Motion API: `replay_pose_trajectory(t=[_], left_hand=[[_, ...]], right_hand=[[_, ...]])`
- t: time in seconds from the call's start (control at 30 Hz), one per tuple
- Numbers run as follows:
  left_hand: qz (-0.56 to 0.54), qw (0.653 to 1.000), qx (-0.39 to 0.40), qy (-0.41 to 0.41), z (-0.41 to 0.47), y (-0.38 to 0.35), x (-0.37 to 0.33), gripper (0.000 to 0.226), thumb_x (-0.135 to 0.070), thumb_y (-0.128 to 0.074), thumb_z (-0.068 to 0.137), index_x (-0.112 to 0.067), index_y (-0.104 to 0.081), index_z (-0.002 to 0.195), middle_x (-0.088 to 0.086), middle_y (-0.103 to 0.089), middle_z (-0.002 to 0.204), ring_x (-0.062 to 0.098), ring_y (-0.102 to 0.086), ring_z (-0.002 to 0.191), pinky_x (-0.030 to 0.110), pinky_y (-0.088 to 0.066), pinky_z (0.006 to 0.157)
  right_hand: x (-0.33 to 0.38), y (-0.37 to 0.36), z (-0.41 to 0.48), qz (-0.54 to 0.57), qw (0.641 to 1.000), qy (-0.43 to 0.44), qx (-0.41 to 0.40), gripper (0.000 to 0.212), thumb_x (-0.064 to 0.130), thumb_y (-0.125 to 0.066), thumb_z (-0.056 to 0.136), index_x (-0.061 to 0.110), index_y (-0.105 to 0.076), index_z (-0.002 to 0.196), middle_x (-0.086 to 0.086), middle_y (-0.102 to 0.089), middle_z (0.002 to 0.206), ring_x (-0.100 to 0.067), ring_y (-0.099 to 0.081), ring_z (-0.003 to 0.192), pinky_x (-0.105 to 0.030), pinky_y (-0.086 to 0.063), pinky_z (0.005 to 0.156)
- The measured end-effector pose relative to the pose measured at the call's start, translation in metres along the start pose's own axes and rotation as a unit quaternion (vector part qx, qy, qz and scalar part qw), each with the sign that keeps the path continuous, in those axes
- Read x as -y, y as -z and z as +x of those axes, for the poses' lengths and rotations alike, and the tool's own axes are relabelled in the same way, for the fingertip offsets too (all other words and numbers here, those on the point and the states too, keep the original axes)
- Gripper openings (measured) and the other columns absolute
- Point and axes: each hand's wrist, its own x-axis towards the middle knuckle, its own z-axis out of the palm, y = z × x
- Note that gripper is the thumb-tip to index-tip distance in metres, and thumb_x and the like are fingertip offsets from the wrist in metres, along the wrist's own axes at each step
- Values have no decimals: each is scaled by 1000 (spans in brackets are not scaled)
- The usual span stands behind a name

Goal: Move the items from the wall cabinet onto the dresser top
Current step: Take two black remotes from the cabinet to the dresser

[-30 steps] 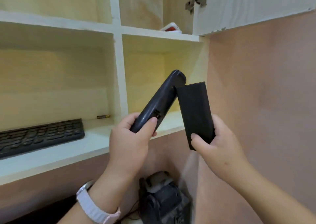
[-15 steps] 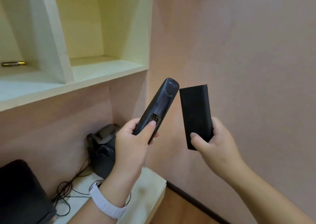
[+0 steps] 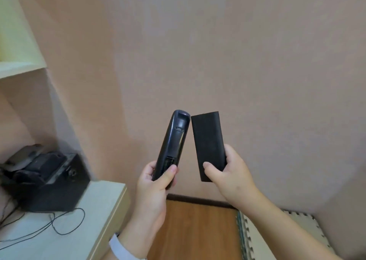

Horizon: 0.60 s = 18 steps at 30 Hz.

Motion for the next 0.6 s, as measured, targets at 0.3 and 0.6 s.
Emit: replay_pose_trajectory(t=[0.3,0.6], left_hand=[[8,986,132,99,-124,-145,78,27,-17,-72,72,-13,-64,97,-1,-69,74,13,-64,72,30,-47,68],[41,942,272,195,-235,-273,125,33,-19,-73,71,-7,-61,98,13,-70,90,22,-67,73,32,-56,64]], right_hand=[[-60,175,-133,14,988,-92,-124,24,18,-64,87,27,-53,106,8,-66,98,-3,-63,84,-18,-55,64],[-88,315,-259,-6,946,-146,-290,19,24,-62,91,34,-49,100,12,-62,96,-1,-61,82,-12,-51,57]])
